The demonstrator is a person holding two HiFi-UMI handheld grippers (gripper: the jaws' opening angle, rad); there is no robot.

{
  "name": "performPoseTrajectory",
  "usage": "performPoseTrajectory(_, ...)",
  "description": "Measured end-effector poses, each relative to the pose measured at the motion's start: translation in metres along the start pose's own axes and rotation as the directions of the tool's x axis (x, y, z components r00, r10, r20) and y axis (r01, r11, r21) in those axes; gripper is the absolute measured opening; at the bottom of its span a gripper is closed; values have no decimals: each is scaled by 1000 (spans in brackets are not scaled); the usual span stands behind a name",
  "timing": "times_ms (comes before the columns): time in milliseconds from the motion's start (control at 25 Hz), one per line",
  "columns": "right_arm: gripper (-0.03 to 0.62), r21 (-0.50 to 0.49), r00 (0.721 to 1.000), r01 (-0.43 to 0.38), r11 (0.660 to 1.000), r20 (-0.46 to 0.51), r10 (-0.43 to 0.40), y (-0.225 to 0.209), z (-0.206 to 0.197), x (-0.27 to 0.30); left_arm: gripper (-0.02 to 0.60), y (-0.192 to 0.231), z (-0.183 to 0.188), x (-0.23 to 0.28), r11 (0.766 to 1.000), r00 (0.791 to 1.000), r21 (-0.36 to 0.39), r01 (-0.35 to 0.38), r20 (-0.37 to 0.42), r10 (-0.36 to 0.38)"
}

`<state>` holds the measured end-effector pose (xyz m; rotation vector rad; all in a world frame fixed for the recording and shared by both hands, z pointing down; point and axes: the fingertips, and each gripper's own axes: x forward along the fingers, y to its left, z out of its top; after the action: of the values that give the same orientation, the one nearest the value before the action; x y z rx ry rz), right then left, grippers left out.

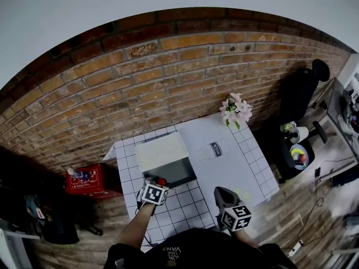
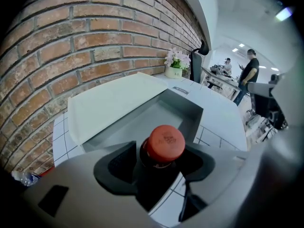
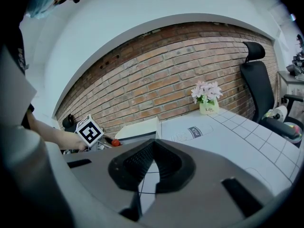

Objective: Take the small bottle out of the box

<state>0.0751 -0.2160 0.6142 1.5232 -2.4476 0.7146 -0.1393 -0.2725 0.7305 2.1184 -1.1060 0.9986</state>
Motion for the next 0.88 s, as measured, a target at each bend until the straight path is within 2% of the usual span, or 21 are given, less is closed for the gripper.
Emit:
performPoseTrajectory(280,-2,-4,1000,-15,1000,-6,15,4,-1,3,229,3,0,4,999,1000,32,-19,23,18)
performPoseTrajectory(640,-2,-13,1000,-14,1000,2,14,7,1,2,227,5,-5,2,999,998,31,-34,44,33)
performPoseTrajectory(880,-2,-8,1000,-19,1000,22,19,18,2,0,225,6,5,-14,998,993,48,-44,110,38)
